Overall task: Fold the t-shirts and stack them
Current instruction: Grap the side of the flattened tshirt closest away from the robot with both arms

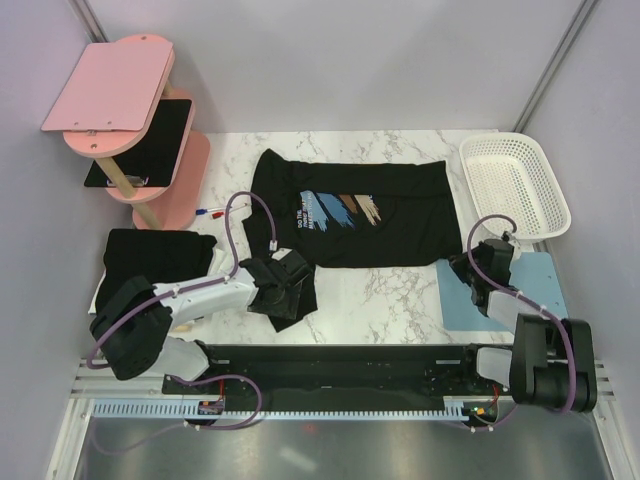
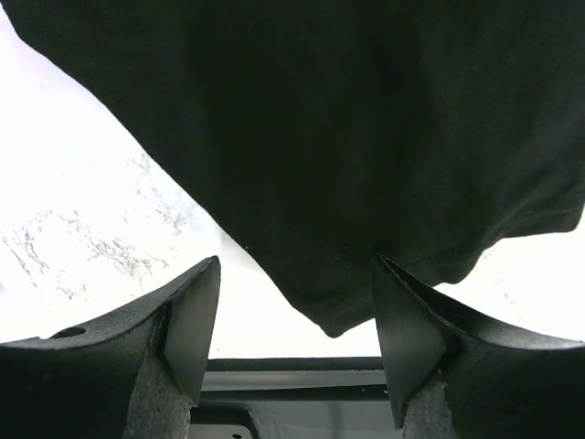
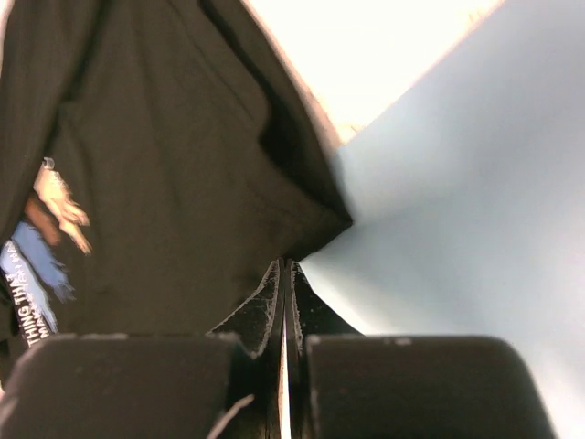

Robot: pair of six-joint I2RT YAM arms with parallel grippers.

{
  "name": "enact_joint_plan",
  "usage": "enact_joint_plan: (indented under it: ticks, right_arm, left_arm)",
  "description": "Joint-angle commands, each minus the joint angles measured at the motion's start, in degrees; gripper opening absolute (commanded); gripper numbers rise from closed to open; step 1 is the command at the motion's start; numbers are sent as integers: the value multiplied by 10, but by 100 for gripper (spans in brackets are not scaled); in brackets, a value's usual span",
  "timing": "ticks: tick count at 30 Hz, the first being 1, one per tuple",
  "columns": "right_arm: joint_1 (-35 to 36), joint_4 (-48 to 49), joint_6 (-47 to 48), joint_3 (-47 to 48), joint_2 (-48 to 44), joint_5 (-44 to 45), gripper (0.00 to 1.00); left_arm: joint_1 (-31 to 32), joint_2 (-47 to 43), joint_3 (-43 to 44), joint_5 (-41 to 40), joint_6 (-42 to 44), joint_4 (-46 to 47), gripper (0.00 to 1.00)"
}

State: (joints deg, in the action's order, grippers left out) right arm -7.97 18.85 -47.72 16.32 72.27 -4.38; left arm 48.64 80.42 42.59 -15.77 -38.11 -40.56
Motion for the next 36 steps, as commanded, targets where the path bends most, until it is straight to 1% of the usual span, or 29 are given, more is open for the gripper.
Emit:
enact_joint_plan:
  ticks: [1, 4, 6, 9, 12, 13, 15, 16, 19, 20, 22, 24, 31, 35, 36]
  right_arm:
    - [2, -65, 40, 32, -68, 28, 0]
    - [1, -81, 49, 45, -75, 29, 0]
    - [1, -78, 48, 47, -71, 25, 0]
    - [1, -67, 48, 49, -55, 16, 0]
    - [1, -58, 47, 49, -41, 8, 0]
    - [2, -57, 49, 49, -35, 7, 0]
    - [2, -51, 48, 48, -31, 2, 0]
    - [2, -50, 49, 50, -25, 0, 0]
    - [2, -43, 51, 52, -13, -8, 0]
    - [1, -40, 51, 53, -11, -9, 0]
    - [1, -36, 50, 53, -4, -13, 0]
    - [1, -30, 47, 53, 1, -15, 0]
    - [2, -25, 47, 56, 8, -18, 0]
    - [1, -29, 47, 59, 6, -19, 0]
    - [2, -29, 48, 59, 6, -19, 0]
  left_arm:
    - [21, -32, 13, -35, -25, 34, 72]
    - [27, -51, 6, -25, -30, 58, 71]
    - [27, -56, 1, -26, -39, 57, 70]
    - [27, -71, -19, -21, -78, 57, 67]
    - [27, -91, -60, -9, -133, 57, 63]
    - [27, -115, -69, -7, -163, 58, 63]
    - [27, -145, -90, 0, -190, 66, 63]
    - [27, -179, -108, 0, -215, 66, 63]
    - [26, -238, -147, -7, -257, 68, 64]
    - [26, -275, -158, -5, -263, 72, 64]
    - [25, -296, -181, 0, -273, 86, 64]
    - [25, -293, -192, 14, -279, 91, 65]
    - [26, -226, -189, 37, -287, 114, 65]
    - [25, -208, -193, 36, -288, 144, 62]
    - [26, -204, -196, 35, -288, 149, 58]
